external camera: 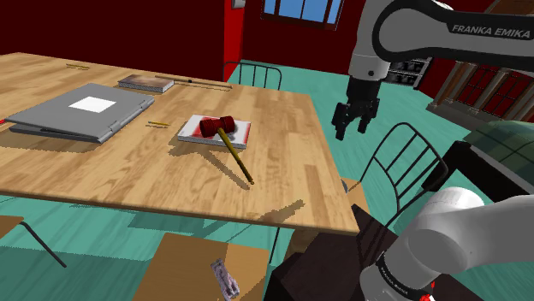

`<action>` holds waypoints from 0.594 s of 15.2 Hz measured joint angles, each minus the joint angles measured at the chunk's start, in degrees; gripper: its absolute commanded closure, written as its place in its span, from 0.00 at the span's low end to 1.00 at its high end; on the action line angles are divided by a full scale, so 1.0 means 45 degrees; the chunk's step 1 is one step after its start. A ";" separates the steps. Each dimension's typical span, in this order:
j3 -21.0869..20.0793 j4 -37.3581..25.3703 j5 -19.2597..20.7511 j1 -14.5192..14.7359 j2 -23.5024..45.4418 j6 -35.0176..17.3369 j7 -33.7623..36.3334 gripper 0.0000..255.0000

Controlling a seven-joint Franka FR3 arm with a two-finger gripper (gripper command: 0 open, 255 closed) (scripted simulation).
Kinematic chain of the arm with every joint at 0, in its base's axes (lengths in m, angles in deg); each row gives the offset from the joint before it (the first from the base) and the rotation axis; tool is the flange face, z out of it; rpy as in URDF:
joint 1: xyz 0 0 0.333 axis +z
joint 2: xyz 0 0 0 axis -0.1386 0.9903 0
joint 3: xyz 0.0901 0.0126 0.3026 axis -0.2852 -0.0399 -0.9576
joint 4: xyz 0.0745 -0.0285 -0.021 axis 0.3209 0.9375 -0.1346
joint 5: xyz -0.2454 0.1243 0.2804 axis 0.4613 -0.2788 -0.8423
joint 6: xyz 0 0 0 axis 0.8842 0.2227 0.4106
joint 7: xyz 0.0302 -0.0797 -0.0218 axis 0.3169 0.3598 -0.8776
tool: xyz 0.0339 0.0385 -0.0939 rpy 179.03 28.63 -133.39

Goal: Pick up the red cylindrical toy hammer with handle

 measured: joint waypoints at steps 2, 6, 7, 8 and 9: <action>-0.0109 0.0054 -0.0078 0.0047 0.0098 -0.0204 0.0122 0.00; -0.0724 -0.0030 -0.0449 0.0291 0.0962 -0.1447 0.0802 0.00; -0.0951 -0.0182 -0.0569 0.0375 0.1288 -0.1755 0.1052 0.00; -0.1119 -0.0294 -0.0633 0.0426 0.1613 -0.2098 0.1235 0.00; -0.1303 -0.0420 -0.0705 0.0487 0.1885 -0.2378 0.1441 0.00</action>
